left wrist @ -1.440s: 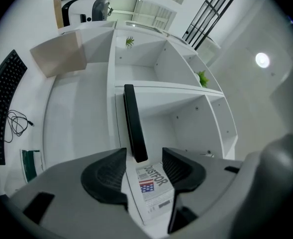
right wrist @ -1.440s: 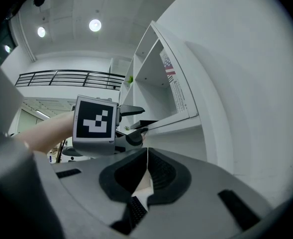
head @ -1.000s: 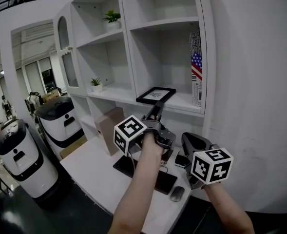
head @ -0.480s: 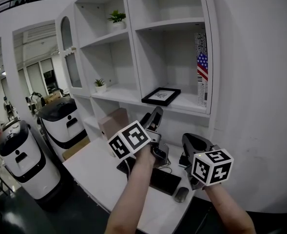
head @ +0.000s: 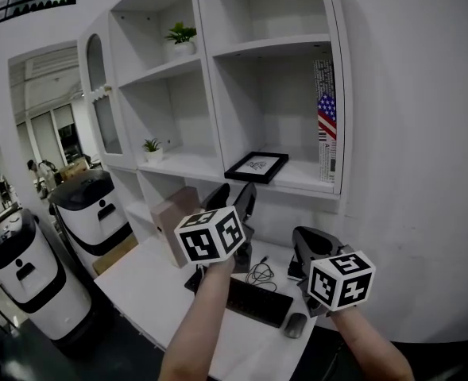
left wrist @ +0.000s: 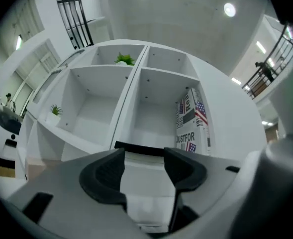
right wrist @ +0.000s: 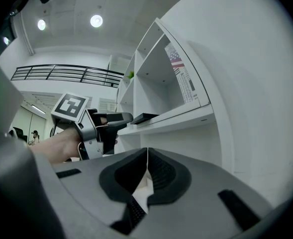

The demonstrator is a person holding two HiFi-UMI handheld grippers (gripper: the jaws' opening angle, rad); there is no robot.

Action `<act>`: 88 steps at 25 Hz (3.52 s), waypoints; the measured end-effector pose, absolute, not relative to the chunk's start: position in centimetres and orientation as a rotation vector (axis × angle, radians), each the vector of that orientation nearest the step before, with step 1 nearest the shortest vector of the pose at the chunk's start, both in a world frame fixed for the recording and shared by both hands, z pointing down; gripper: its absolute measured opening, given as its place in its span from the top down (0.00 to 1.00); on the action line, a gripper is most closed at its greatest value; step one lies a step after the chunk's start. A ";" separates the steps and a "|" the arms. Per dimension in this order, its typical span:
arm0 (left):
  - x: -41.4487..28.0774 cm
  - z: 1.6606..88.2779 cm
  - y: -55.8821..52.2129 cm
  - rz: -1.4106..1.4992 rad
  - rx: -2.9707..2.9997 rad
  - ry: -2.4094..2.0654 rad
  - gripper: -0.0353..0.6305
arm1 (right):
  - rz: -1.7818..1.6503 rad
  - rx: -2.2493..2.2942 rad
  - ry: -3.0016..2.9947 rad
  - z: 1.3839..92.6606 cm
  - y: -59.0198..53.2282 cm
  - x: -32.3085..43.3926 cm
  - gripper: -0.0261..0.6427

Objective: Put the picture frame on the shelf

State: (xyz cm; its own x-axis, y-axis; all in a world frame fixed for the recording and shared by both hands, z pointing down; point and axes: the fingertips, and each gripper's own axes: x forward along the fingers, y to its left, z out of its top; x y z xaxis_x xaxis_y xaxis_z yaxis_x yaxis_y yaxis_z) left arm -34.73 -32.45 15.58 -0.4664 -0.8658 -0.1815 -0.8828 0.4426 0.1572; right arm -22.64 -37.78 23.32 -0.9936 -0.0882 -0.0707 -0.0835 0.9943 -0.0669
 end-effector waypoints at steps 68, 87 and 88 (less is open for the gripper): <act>-30.0 36.3 -21.1 -0.029 -1.698 2.751 0.91 | -0.256 -0.235 3.225 36.9 -32.2 -19.2 0.96; -27.6 42.3 -17.4 0.083 -1.722 2.880 0.91 | -0.414 -0.305 3.259 42.7 -30.7 -15.6 0.96; -27.6 42.3 -17.2 0.090 -1.722 2.879 0.91 | -0.418 -0.306 3.262 42.7 -30.6 -15.5 0.96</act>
